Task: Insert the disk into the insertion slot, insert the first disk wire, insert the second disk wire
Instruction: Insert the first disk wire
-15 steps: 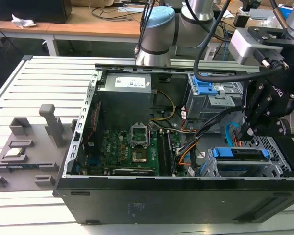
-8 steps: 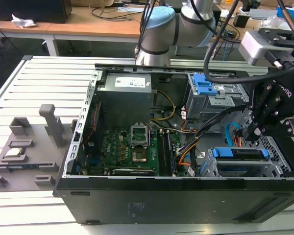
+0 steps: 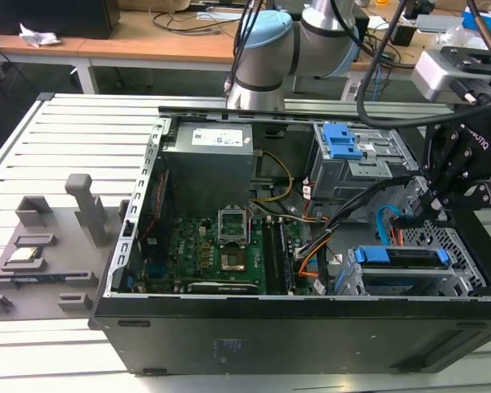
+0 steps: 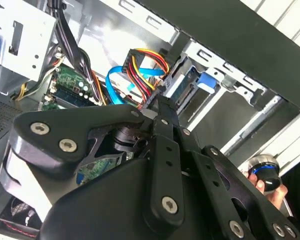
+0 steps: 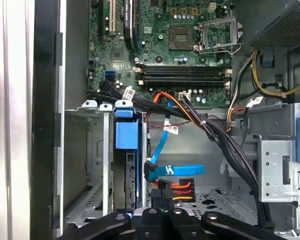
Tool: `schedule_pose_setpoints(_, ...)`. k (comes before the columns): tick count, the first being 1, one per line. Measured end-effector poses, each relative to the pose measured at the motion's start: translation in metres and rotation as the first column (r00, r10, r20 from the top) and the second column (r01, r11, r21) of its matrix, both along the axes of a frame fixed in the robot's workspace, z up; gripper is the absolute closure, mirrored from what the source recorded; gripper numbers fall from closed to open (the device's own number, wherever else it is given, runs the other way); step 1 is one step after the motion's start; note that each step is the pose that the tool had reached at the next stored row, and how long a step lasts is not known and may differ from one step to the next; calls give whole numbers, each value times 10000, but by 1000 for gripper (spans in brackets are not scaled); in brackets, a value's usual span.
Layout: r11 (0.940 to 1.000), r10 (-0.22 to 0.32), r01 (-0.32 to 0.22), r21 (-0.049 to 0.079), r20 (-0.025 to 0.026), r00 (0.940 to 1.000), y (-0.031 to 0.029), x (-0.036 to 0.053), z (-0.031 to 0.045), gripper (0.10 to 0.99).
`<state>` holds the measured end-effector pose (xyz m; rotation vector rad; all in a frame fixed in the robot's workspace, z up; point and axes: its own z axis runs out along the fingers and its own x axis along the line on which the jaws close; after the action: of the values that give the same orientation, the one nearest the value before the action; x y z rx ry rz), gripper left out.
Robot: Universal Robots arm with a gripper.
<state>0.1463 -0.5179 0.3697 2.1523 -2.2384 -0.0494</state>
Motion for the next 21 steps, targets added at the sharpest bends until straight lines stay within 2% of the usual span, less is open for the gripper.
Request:
schedule_pose_setpoints(7, 10000, 0, 0, -1, -1, 10000, 14, 1, -33, 973)
schedule_pose_setpoints(8, 10000, 0, 0, -1, -2, 10000, 13, 1, -33, 851)
schedule_pose_setpoints(10, 10000, 1, -1, 0, -1, 10000, 14, 1, -35, 851)
schedule_pose_setpoints(11, 10000, 1, -1, -1, -2, 10000, 14, 1, -36, 784)
schedule_pose_setpoints(17, 10000, 0, 0, -34, -1, 10000, 37, -5, -108, 784)
schedule_pose_setpoints(21, 9999, 1, -1, -143, -1, 10000, 38, -9, -145, 784)
